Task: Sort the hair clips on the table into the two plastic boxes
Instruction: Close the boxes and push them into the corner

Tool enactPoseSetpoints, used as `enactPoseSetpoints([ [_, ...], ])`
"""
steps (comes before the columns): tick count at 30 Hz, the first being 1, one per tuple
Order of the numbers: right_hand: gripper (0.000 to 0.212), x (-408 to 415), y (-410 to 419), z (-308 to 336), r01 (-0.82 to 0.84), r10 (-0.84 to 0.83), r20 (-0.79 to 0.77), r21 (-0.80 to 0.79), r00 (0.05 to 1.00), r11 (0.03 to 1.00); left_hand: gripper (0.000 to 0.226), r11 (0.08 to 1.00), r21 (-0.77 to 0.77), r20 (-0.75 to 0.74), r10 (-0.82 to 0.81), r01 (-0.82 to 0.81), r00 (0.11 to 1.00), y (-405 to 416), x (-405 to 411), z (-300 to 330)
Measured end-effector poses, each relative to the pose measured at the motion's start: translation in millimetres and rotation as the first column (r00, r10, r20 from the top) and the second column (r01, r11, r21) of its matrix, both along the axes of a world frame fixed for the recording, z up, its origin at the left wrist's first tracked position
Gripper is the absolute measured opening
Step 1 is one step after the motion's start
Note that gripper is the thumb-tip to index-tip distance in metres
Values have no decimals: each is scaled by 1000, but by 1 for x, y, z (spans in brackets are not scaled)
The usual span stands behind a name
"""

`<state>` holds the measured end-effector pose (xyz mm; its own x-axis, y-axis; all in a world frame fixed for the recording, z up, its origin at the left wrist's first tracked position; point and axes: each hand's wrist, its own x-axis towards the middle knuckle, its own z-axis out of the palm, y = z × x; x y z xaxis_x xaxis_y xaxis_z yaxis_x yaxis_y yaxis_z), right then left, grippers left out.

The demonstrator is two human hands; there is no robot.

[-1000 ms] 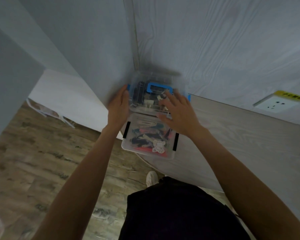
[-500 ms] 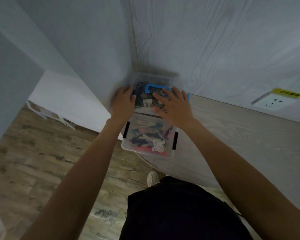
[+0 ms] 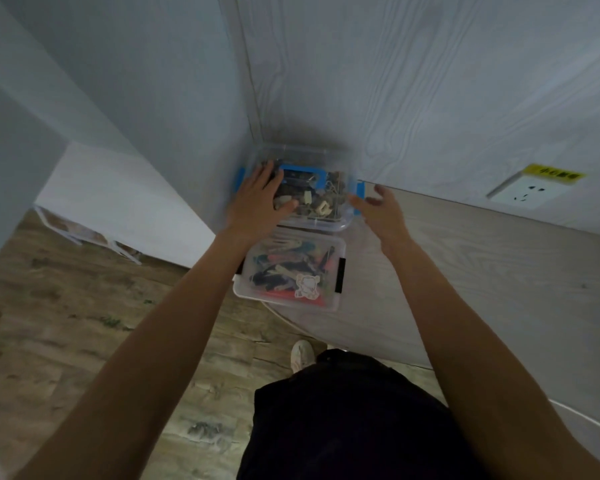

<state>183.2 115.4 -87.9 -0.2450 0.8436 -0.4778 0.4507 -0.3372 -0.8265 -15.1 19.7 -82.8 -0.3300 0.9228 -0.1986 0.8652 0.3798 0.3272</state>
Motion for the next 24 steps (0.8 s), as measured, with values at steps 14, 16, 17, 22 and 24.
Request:
enactPoseSetpoints([
  [14,27,-23,-21,-3,-259,110,366,387,924,885,69,997,72,30,13,-15,999,-2,-2,-9],
  [16,30,-18,-24,-2,-245,89,376,390,922,888,63,995,97,71,3,-10,997,0,1,-7],
  [17,31,-14,-24,-4,-215,62,370,389,927,896,55,988,154,137,-11,-11,991,3,4,-5],
  [22,37,15,-14,-9,-124,-29,354,404,935,906,39,898,424,259,2,-115,966,2,6,-9],
  [24,42,22,-11,-9,-122,-25,336,410,942,904,55,867,415,323,143,-276,936,4,2,-12],
])
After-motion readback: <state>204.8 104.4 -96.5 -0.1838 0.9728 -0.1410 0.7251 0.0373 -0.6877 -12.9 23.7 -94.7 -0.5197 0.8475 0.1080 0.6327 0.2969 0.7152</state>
